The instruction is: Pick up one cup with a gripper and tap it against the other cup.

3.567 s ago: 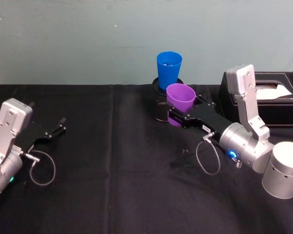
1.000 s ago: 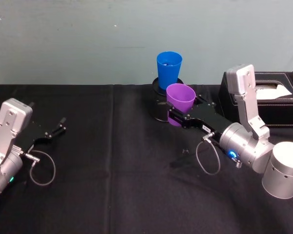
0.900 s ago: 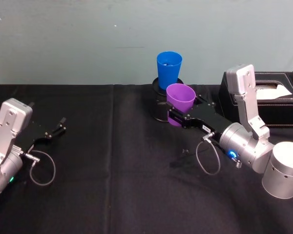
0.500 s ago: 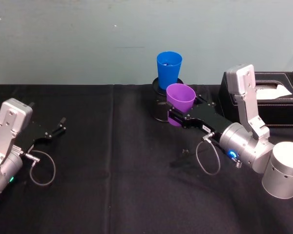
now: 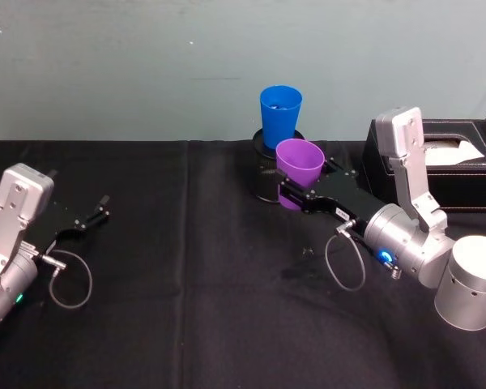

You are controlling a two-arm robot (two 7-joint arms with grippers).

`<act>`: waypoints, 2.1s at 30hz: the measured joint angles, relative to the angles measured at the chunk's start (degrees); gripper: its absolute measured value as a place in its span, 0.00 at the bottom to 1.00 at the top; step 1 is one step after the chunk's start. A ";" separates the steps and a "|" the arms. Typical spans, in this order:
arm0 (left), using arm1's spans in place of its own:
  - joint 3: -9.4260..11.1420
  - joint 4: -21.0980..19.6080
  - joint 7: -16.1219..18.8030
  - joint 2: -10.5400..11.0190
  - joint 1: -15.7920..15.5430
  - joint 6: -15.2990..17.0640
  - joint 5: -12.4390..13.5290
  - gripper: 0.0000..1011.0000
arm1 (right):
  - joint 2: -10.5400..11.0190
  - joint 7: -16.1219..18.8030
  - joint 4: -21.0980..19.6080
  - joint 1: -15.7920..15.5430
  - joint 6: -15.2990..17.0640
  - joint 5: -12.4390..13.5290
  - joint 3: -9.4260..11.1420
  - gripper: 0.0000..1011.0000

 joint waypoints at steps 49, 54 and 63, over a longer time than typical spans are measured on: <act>0.00 0.00 0.00 0.00 0.00 0.00 0.00 0.99 | 0.00 0.00 0.00 0.00 0.00 0.00 0.00 0.72; 0.00 0.00 0.00 0.00 0.00 0.00 0.00 0.99 | 0.00 0.00 0.00 0.00 0.00 0.00 0.00 0.72; 0.00 0.00 0.00 0.00 0.00 0.00 0.00 0.99 | 0.00 0.00 0.00 0.00 0.00 0.00 0.00 0.72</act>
